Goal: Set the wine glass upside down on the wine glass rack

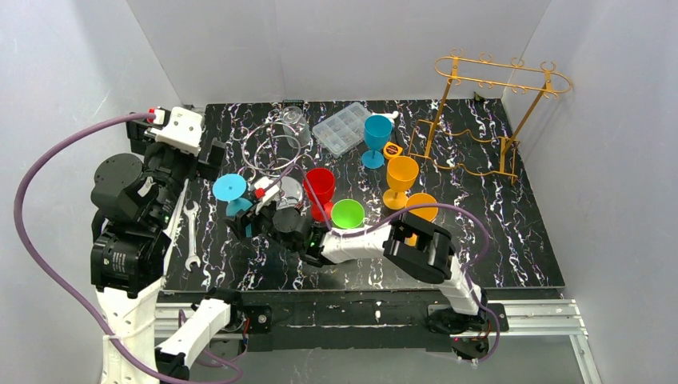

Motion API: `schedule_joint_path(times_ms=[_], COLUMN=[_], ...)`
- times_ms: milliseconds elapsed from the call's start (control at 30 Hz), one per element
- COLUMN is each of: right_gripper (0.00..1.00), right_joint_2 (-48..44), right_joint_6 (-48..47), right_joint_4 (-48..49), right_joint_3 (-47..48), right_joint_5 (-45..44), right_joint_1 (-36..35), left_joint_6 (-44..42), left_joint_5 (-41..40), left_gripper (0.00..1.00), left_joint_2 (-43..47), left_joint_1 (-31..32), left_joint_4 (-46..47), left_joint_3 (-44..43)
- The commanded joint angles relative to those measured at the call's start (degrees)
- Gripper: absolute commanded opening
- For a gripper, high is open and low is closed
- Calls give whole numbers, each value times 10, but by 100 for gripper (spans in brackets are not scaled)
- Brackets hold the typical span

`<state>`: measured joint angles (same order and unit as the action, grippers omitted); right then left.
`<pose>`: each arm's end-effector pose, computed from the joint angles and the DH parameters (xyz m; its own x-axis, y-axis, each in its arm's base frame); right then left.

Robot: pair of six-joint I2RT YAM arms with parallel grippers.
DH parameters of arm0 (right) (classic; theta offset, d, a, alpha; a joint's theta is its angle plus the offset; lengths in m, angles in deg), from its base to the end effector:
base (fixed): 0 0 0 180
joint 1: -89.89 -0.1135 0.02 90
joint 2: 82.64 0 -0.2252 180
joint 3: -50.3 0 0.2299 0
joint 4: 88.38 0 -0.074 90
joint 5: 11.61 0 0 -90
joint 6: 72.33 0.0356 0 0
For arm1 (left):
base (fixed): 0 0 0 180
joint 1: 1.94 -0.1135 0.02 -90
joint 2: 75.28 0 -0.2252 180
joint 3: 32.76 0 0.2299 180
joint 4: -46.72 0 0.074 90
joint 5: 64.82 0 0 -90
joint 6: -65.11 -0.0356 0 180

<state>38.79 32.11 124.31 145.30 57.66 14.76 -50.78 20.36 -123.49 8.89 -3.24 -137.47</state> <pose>0.1277 0.4317 0.2150 -0.1758 0.2467 -0.9530 -0.7949 0.5355 0.2853 0.1043 -0.0169 0.4856 0.1466 0.4149 -0.8980 0.0458 0.9039 0.4252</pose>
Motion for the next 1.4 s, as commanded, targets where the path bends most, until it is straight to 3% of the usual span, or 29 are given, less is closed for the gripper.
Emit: schedule_joint_path(times_ms=[0,833,1133,1367], right_gripper=[47,47,45,45], right_joint_2=[27,53,18,-20], right_joint_6=[-18,20,-16,-33], right_joint_4=[21,31,31,51], right_joint_3=[52,65,34,-20], right_joint_5=[-42,-40,-5,-32], right_joint_1=[-1,44,31,24], left_joint_6=[-2,-41,-43,-41], left_joint_5=[-2,16,15,15], left_gripper=[98,98,98,98], left_joint_2=[3,30,36,41], left_joint_1=[-1,-2,-1,-1], left_joint_4=[11,50,63,65], left_joint_3=[11,76,97,107])
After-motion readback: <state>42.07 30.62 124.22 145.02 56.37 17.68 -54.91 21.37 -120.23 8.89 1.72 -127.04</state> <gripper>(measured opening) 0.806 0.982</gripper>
